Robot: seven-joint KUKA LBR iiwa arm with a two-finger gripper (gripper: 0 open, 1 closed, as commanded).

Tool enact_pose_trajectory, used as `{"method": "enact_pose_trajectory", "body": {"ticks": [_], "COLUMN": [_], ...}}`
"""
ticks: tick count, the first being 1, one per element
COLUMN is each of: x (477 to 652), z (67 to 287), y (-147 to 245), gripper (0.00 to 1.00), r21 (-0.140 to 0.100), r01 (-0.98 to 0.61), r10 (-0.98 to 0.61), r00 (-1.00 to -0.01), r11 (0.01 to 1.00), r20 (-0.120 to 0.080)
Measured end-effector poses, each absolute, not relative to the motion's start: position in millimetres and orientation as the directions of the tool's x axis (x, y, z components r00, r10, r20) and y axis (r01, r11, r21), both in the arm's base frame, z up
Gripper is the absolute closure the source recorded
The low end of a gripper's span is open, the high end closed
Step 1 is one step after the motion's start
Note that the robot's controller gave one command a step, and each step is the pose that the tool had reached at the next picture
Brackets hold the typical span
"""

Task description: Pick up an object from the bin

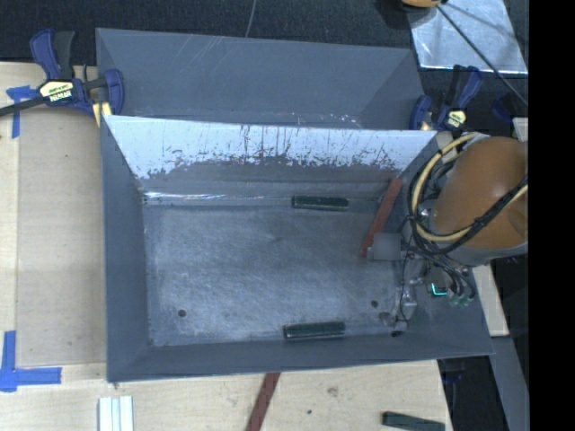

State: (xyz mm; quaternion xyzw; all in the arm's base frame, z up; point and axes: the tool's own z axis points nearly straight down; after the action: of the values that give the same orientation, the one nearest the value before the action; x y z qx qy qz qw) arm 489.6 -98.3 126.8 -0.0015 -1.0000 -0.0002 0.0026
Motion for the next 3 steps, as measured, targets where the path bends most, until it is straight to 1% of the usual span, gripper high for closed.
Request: {"method": "enact_pose_trajectory", "body": {"ticks": [1, 2, 3], "x": [491.8, 495.3, 495.9], "z": [131, 142, 121], "y": [-98, -115, -132], "gripper": [0.0, 0.0, 0.0], "r21": [-0.001, 0.002, -0.007], "r01": [0.0, -0.144, -0.332], "r10": [0.0, -0.144, -0.332], "r00": [-1.0, -0.99, -0.943], "r11": [1.0, 0.99, 0.943], "r20": [-0.003, 0.001, -0.006]}}
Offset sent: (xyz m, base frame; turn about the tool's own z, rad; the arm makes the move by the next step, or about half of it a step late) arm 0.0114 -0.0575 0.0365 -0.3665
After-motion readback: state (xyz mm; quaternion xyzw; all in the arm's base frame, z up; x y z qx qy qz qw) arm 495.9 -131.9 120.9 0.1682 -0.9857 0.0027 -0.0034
